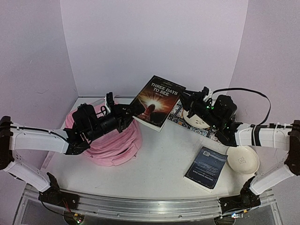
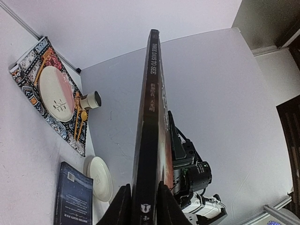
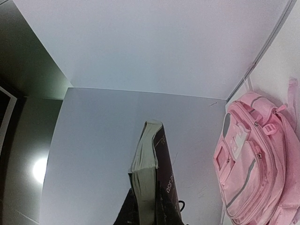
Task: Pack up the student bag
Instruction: Pass from the right arm to the left, then pass from the left arm to the right
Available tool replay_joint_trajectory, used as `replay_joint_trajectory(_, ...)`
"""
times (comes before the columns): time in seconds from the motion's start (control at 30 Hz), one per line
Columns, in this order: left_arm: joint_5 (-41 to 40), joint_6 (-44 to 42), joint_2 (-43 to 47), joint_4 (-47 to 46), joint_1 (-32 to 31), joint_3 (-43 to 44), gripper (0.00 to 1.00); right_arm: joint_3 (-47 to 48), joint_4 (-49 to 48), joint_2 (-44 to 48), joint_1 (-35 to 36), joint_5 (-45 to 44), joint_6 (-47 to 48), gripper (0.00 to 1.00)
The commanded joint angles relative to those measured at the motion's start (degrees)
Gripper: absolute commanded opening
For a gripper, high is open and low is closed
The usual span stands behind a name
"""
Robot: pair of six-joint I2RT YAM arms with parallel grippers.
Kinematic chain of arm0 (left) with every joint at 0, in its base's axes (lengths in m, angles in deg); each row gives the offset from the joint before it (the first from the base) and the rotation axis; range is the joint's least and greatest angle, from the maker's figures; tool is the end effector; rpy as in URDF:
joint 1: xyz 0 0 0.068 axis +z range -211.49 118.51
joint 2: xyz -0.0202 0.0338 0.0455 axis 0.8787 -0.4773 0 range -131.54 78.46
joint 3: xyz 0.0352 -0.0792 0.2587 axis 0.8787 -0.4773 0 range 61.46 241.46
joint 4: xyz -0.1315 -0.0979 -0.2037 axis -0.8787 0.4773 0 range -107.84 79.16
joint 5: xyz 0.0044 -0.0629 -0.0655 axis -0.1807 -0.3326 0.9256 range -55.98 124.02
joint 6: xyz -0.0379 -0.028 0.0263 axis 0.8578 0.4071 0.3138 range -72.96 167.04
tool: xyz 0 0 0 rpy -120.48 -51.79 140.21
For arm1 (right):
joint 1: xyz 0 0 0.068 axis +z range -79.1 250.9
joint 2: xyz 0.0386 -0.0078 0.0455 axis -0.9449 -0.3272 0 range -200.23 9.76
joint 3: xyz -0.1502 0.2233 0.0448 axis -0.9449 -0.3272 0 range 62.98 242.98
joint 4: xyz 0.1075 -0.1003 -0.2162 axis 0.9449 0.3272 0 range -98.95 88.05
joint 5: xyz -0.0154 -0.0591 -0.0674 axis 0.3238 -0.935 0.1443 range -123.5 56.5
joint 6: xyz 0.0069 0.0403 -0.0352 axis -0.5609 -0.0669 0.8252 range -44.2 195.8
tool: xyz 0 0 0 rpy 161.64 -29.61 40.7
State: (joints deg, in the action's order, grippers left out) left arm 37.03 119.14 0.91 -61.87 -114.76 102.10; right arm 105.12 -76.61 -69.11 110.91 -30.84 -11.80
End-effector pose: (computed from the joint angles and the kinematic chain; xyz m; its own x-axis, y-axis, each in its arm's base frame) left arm 0.1803 -0.2446 0.2858 -0.7685 -0.5591 -0.3112 0.3262 0.0761 -0.9422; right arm 0.2252 0.1911 0.3304 -0.6556 0.7527 -0.0599 -0.4214 -0.2990 0.8562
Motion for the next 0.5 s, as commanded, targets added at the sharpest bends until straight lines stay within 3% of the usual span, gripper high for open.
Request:
replay_joint_trajectory(0.0, -1.8, -2.0, 5.0, -4.4, 1.3, -1.0, 0.07, 2.9, -4.2, 0.4, 0.4, 3.9, 3.5, 0.08)
replay_joint_trajectory(0.07, -0.2, -1.6, 6.3, -4.4, 3.3, -2.0, 0.00, 2.3, -2.6, 0.2, 0.5, 6.1, 5.4, 0.18)
replay_joint_trajectory(0.13, 2.3, -1.0, 7.2, -4.3, 5.6, -2.8, 0.00, 1.8, -0.7, 0.4, 0.4, 7.7, 7.7, 0.30)
replay_joint_trajectory(0.37, 12.3, -1.4, 10.7, -0.7, 13.9, -3.3, 0.00, 7.0, 20.6, 2.7, -1.6, 16.6, 28.6, 0.77)
replay_joint_trajectory(0.47, 19.0, -2.0, 11.0, 2.3, 16.9, -1.8, 0.00, 9.1, 28.3, 3.4, -4.0, 22.0, 35.8, 0.88)
